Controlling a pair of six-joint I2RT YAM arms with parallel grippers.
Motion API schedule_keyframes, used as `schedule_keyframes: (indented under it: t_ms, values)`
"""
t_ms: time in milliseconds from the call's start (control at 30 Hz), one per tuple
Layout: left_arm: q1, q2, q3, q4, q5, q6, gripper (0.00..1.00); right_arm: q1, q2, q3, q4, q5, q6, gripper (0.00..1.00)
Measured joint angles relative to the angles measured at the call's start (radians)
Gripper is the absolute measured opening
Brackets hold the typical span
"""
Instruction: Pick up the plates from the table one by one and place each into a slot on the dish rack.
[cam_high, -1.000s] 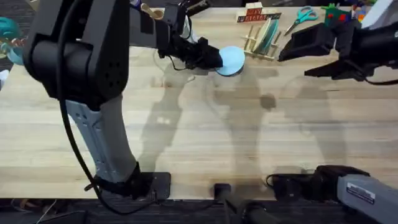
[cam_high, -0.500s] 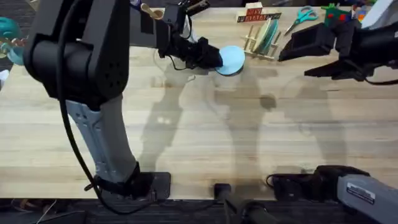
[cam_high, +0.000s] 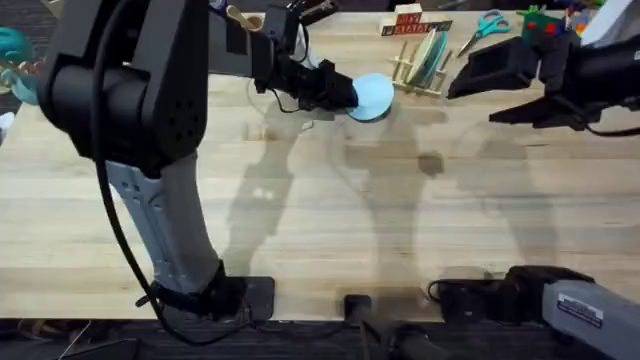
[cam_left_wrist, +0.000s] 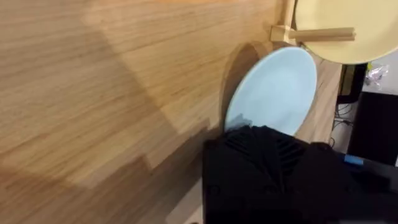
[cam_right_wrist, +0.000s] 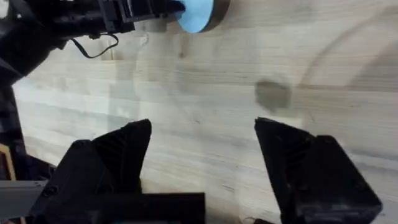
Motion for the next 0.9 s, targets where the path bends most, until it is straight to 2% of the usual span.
schedule_keyframes:
  t_ms: [267,567,900]
  values:
    - [0.000,0.000,0.000,0.000,0.000,0.000,0.038,0.000,0.093,0.000,0.013,0.000,0.000,0.995]
    - [0.000,0.000,0.000,0.000,0.000,0.000,0.038,0.029,0.198,-0.010,0.155,-0.001,0.013,0.993]
    - [0.000,0.000,0.000,0.000,0.000,0.005,0.039,0.094,0.212,-0.262,0.508,-0.004,0.180,0.995]
